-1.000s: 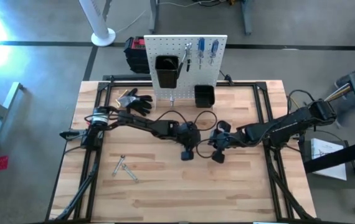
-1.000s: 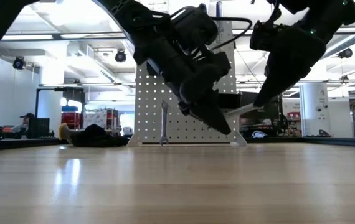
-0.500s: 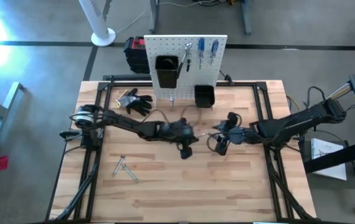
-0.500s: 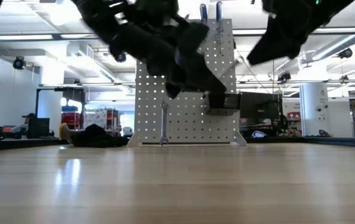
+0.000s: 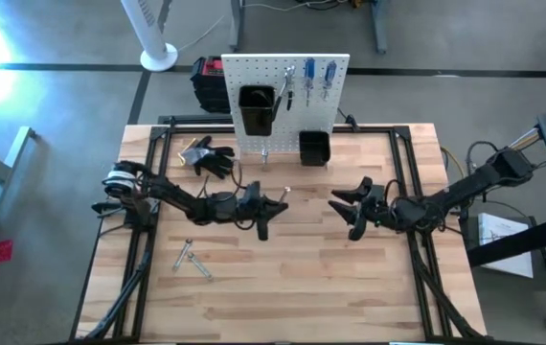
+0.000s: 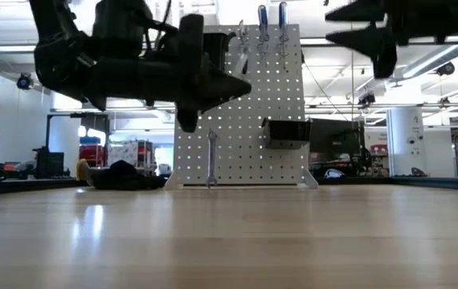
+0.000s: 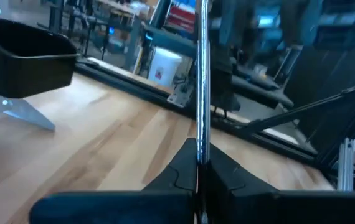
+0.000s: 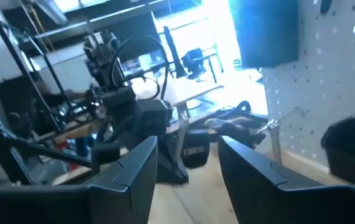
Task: Hang tools onto peg board
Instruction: Hang the wrench on the peg board
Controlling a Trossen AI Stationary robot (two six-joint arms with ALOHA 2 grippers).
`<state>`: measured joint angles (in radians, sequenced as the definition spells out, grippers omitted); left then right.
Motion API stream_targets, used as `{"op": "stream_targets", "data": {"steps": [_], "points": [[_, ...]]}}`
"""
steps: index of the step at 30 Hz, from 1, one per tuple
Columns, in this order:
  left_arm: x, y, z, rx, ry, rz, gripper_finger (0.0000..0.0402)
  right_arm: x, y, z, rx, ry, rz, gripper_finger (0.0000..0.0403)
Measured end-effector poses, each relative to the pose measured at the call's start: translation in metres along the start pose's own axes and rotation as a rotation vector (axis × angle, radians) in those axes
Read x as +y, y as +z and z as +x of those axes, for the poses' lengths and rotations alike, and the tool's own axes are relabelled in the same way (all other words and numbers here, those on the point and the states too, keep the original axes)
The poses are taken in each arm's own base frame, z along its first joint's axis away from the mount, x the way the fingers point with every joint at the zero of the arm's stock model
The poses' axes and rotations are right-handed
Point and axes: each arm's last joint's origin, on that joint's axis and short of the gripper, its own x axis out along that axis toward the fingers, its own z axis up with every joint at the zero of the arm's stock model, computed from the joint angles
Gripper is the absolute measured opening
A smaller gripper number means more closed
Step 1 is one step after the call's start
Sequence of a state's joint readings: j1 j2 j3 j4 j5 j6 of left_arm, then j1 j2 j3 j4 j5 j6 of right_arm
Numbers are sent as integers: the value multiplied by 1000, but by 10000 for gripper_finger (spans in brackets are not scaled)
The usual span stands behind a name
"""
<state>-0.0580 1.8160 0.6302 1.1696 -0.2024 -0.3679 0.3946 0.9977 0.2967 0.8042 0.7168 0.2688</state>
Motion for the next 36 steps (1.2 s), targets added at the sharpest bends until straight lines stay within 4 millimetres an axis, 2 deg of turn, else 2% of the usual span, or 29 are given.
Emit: {"op": "stream_targets", "data": {"steps": [3,7,16,21,28,32,36], "points": [[-2,0,-5,-55,-15,6,0,-6,-16,-1,2,4,22,162],[-4,-1,-11,-110,-17,14,0,-3,-28,5,4,6,30,162],[-10,-9,-19,-135,-10,13,0,24,-42,44,40,-13,-96,165],[-12,-13,-24,-145,22,30,0,31,-52,64,35,4,-122,167],[-9,-15,-32,-166,23,23,0,18,-62,80,19,24,-83,168],[-8,-19,-32,-155,23,24,0,6,-66,93,46,49,-69,167],[-10,-23,-29,-155,15,21,0,3,-68,109,48,62,-72,169]]}}
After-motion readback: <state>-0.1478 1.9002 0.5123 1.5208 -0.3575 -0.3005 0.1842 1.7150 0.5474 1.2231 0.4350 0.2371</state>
